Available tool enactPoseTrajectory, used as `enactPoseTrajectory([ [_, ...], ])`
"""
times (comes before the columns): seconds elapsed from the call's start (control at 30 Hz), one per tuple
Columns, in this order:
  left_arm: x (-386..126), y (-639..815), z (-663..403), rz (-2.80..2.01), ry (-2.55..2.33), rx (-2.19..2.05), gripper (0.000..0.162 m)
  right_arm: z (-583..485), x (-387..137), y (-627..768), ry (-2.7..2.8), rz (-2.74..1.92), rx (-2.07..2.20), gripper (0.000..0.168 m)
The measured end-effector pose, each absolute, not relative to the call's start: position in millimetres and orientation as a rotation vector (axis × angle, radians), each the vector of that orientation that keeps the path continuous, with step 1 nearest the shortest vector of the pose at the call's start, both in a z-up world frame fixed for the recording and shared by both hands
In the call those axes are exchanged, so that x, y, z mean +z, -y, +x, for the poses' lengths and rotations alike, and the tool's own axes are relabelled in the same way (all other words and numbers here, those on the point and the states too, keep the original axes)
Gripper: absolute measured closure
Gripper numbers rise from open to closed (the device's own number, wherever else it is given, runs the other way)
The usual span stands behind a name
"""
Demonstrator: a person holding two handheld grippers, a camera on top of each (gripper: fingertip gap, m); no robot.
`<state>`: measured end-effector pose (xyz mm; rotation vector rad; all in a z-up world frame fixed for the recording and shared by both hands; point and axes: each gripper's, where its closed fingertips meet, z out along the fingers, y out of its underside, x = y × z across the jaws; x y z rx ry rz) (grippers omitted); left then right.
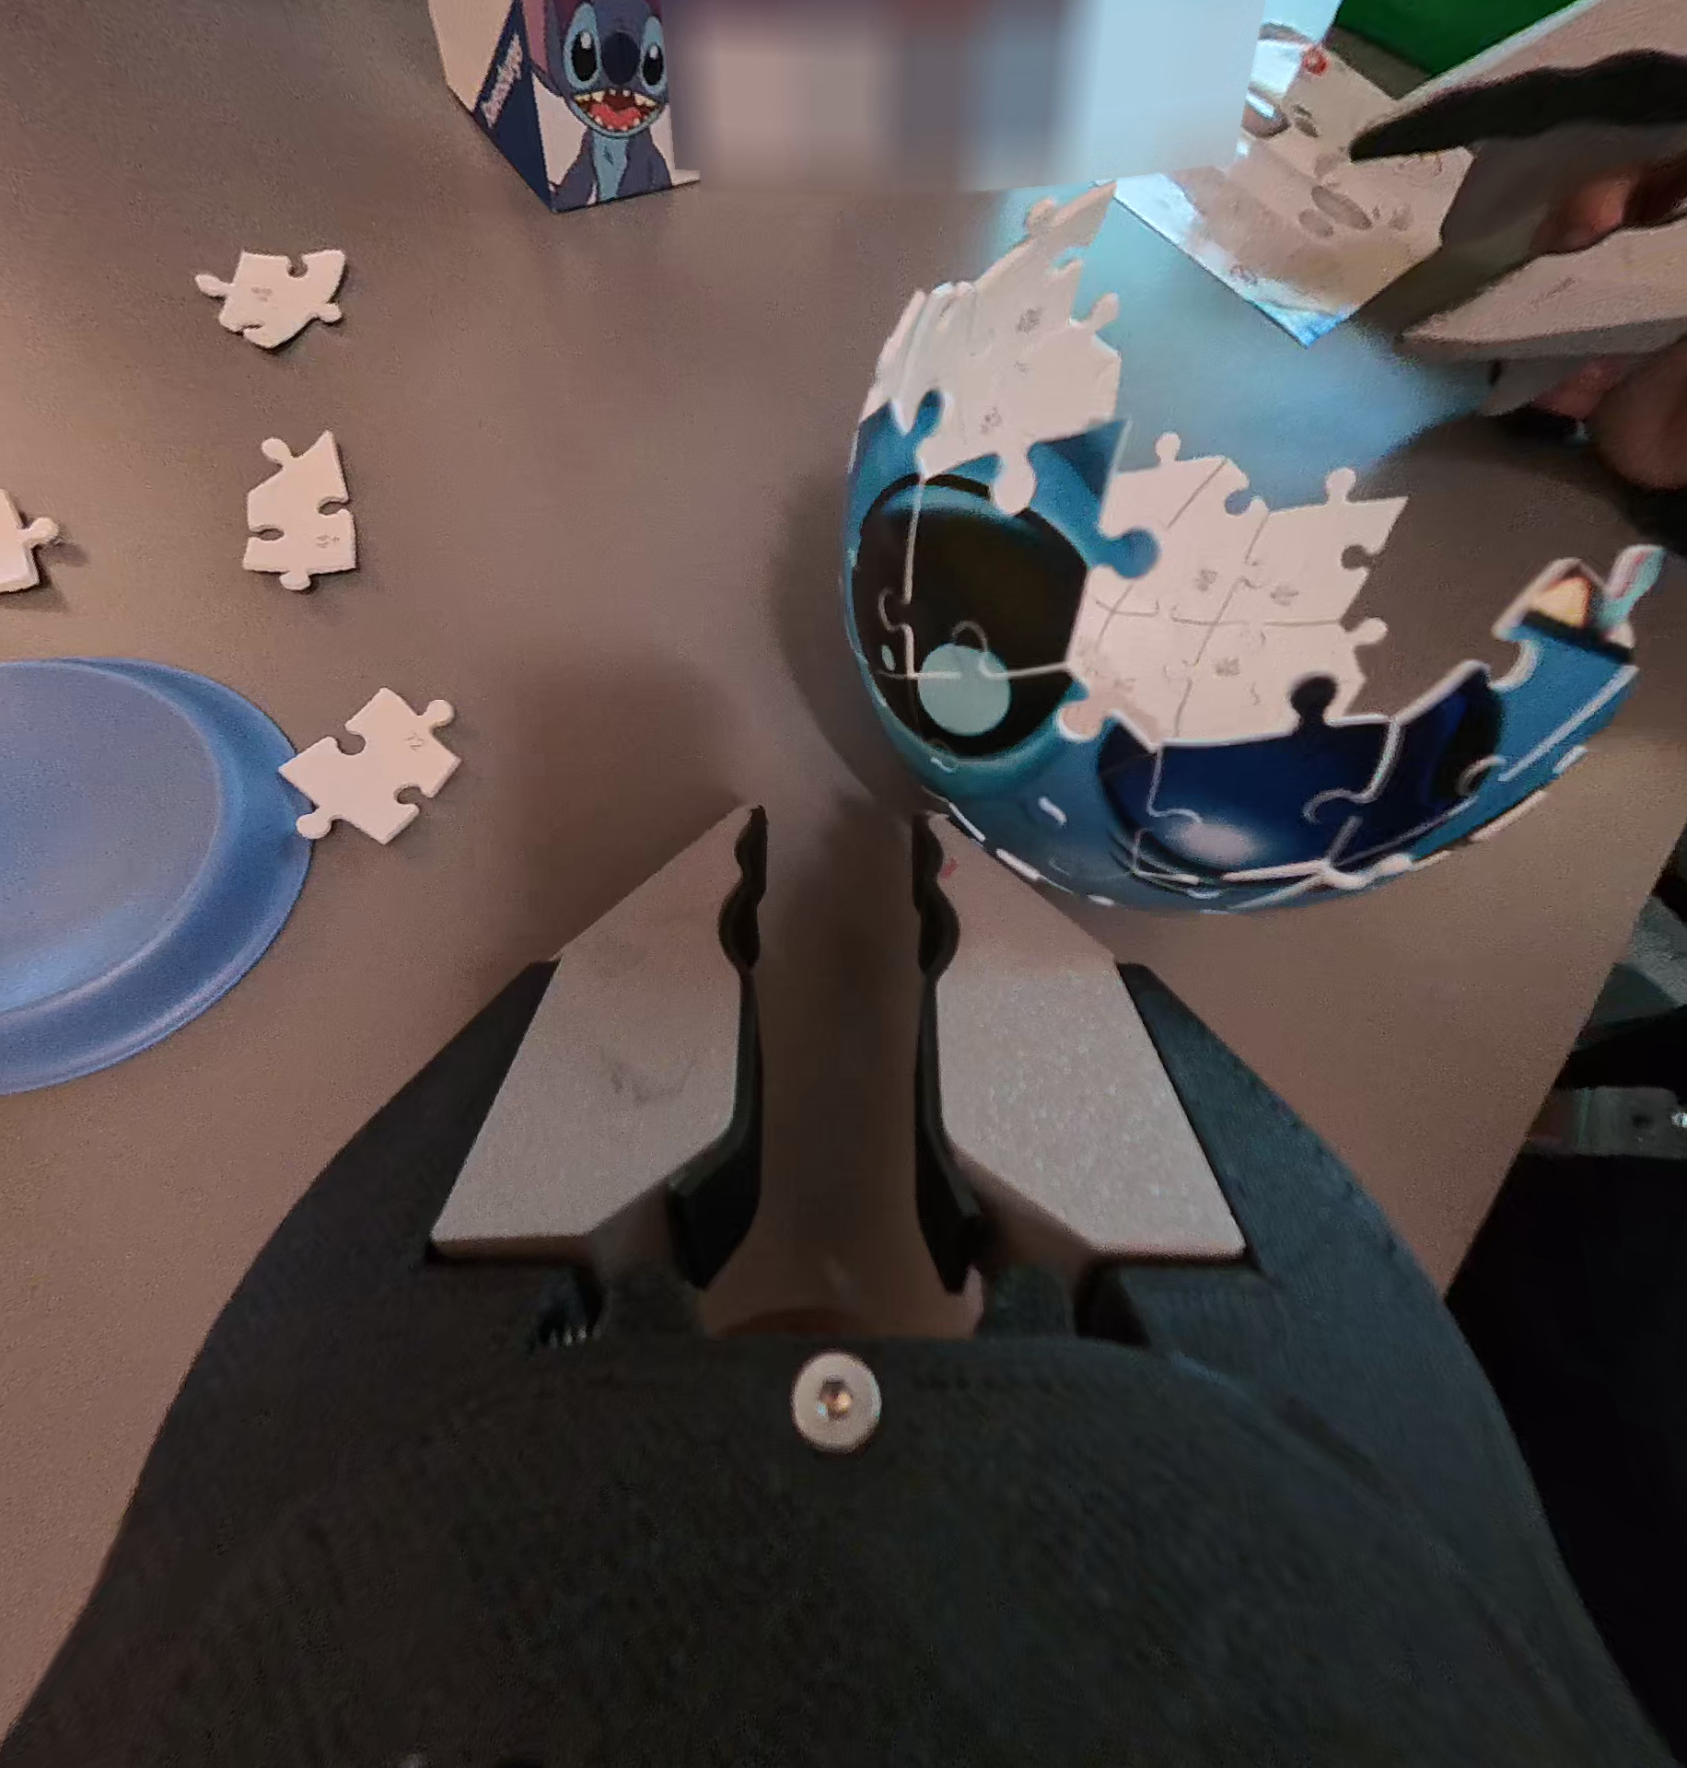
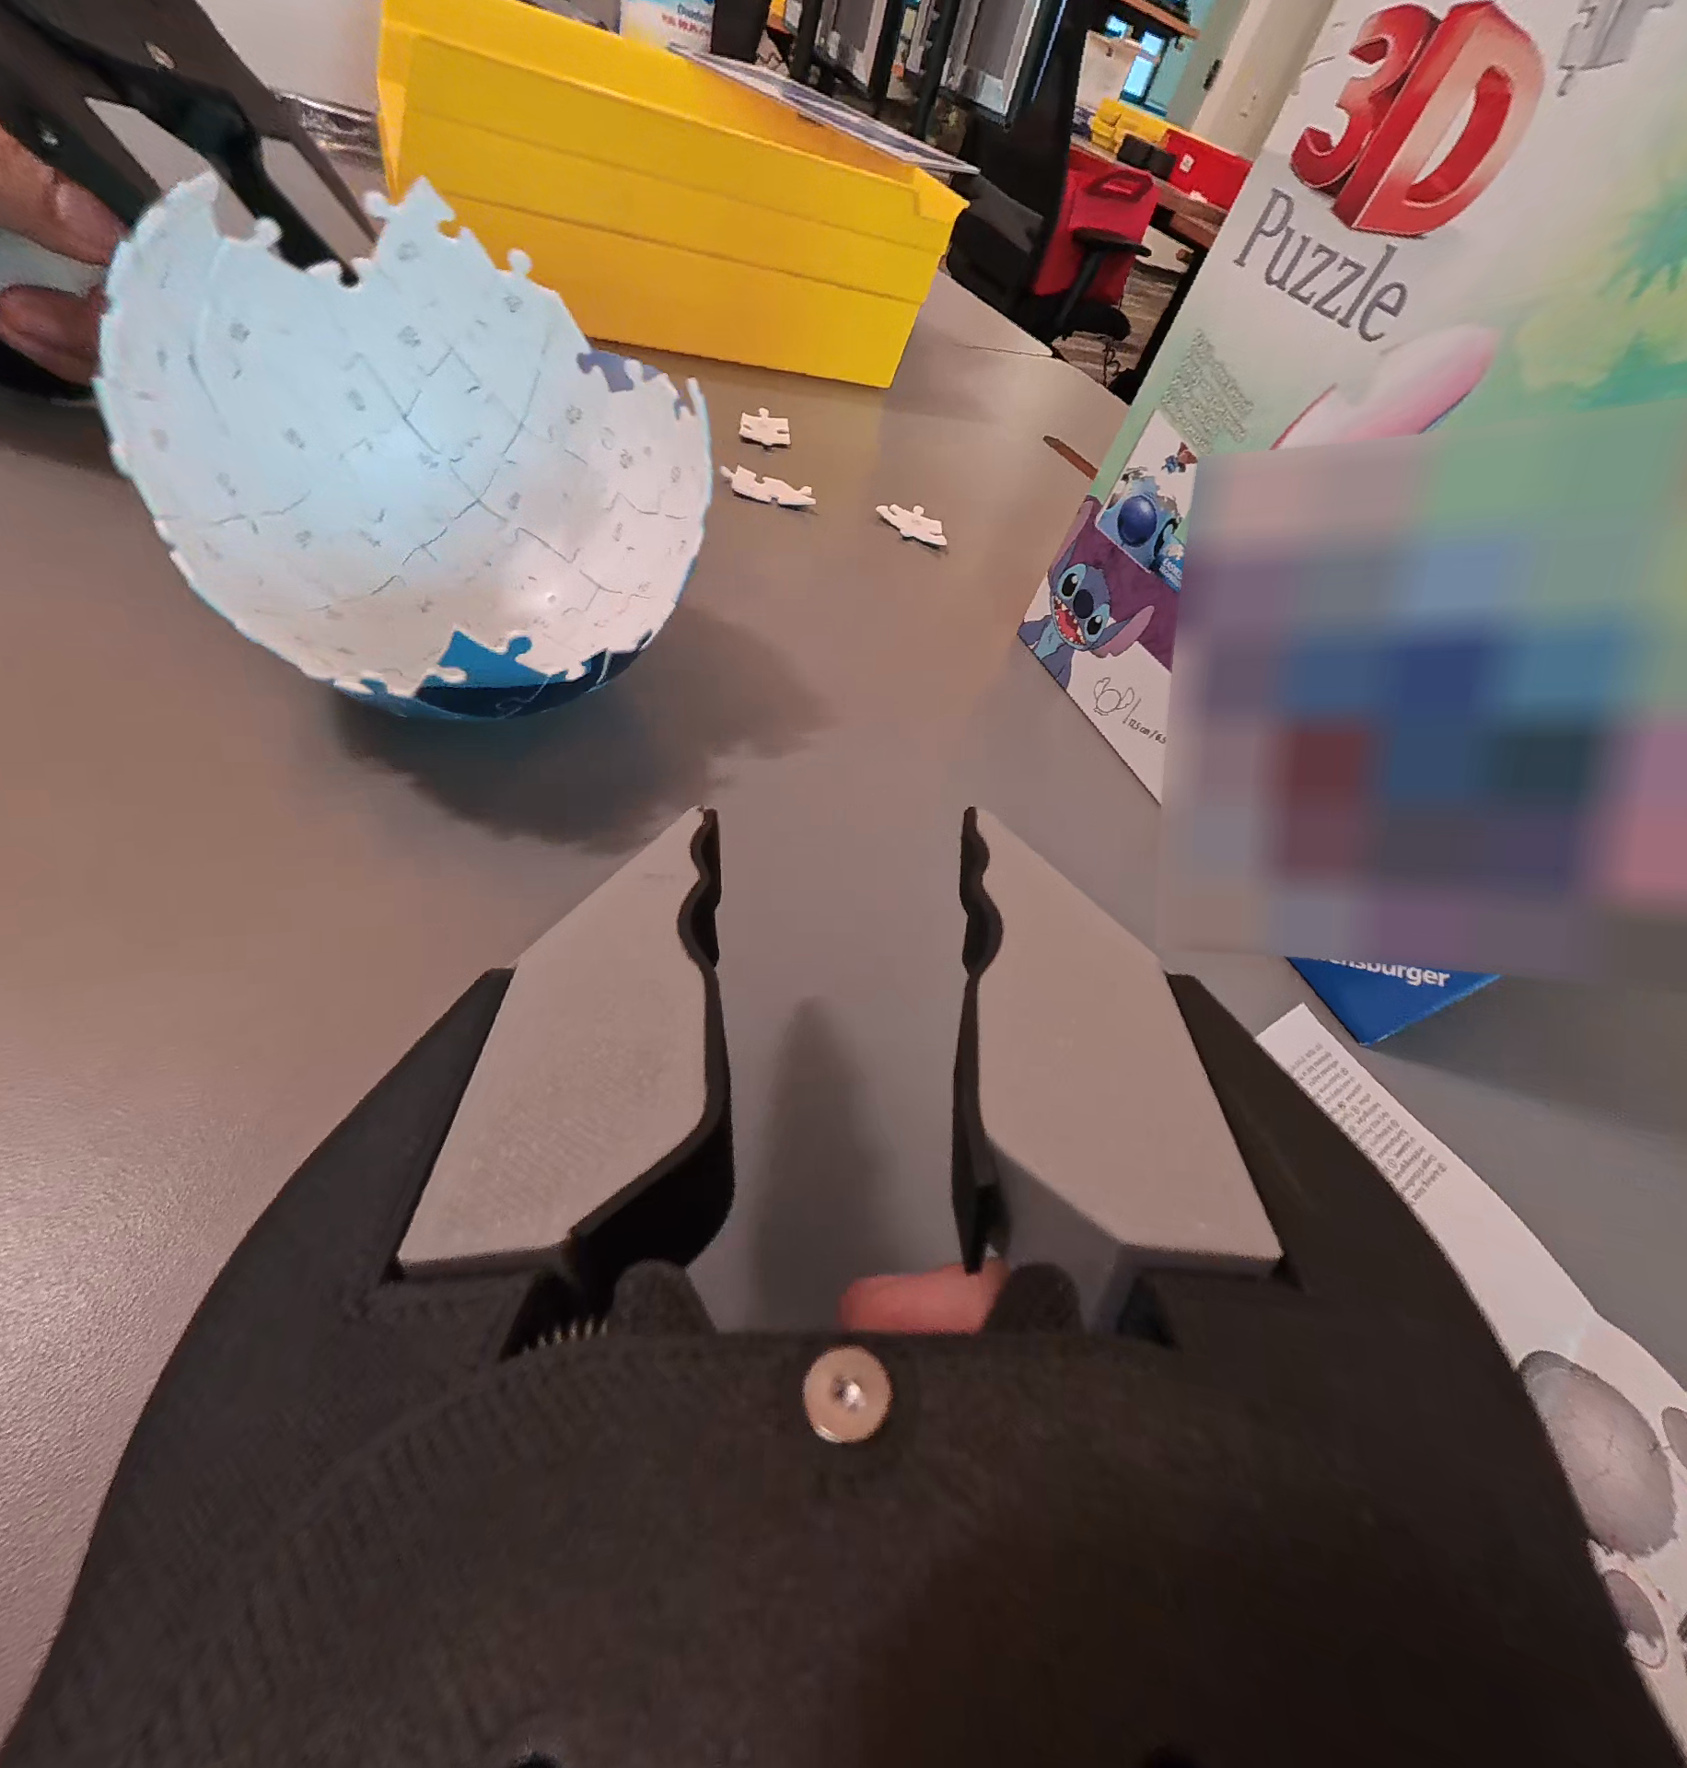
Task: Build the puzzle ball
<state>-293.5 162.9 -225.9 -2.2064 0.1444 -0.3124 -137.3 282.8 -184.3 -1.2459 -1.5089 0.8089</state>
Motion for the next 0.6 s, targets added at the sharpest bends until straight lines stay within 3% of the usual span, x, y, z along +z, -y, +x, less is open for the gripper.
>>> enactPoseTrajectory([
  [0.6,-231.4,-157.9,-271.7,-2.214,-0.242,-0.33,0.132,-137.6,-183.8,-289.6,1.478,-1.286,0.825,0.119],
])
